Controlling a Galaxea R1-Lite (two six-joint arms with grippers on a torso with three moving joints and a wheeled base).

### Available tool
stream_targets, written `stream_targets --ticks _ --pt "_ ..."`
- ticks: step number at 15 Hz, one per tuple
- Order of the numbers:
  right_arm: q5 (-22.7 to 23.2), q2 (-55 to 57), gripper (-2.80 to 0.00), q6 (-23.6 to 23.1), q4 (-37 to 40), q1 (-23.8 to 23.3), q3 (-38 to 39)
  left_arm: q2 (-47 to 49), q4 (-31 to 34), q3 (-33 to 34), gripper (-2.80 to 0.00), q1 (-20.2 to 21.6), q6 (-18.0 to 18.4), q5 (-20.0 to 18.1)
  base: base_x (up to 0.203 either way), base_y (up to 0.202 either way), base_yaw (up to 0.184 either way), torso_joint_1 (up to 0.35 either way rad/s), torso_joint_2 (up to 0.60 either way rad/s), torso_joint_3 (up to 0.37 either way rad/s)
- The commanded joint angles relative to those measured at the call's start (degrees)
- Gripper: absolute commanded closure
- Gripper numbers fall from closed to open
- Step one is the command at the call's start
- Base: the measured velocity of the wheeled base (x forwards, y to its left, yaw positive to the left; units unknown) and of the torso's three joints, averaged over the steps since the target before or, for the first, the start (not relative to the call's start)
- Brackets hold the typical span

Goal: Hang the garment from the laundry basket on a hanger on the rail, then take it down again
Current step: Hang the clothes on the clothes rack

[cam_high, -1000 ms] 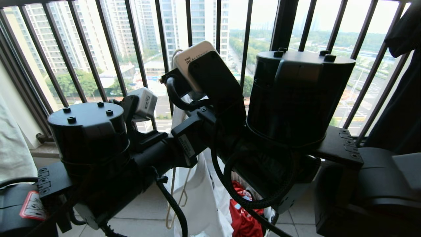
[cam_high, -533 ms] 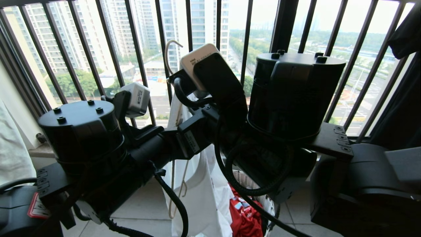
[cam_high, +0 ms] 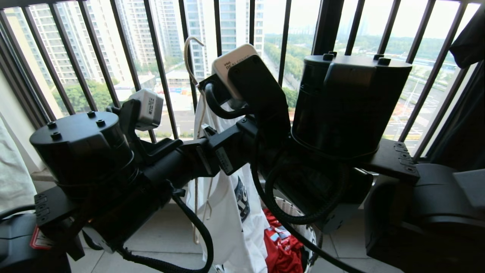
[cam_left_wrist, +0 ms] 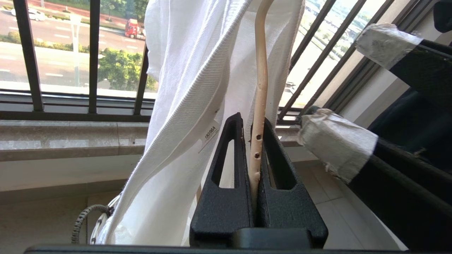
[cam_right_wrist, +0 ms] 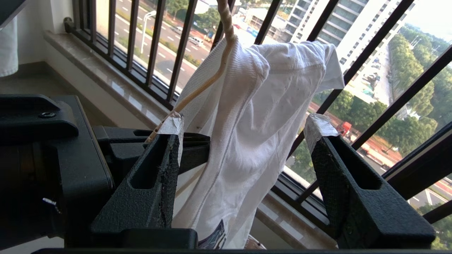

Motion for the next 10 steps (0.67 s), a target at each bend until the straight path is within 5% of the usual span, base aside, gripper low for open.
stream_targets --ticks 1,4,5,10 --pt "-0.87 -3.45 -2.80 -0.11 -0.08 -0.05 2.19 -0.41 -0.25 -0.12 0.00 1.70 -0.06 -0.15 0.000 0.000 0.000 0.000 0.00 0.000" --pt "-1.31 -9.23 -2.80 -0.03 -0.06 -1.24 7.76 -1.63 -0.18 -0.02 0.00 2.70 0.06 -1.15 0.000 0.000 0.000 0.000 0.00 0.000" --pt "-1.29 -10.99 0.00 0.05 -0.04 -2.22 9.26 -2.77 -0.17 0.44 0.00 2.72 -0.09 -3.68 0.000 0.000 0.000 0.000 0.00 0.000" --pt "-0.79 -15.55 0.00 7.53 0.64 -9.22 16.84 -8.39 -0.08 6.62 0.00 5.14 -1.42 -21.23 0.000 0.000 0.000 0.000 0.00 0.000"
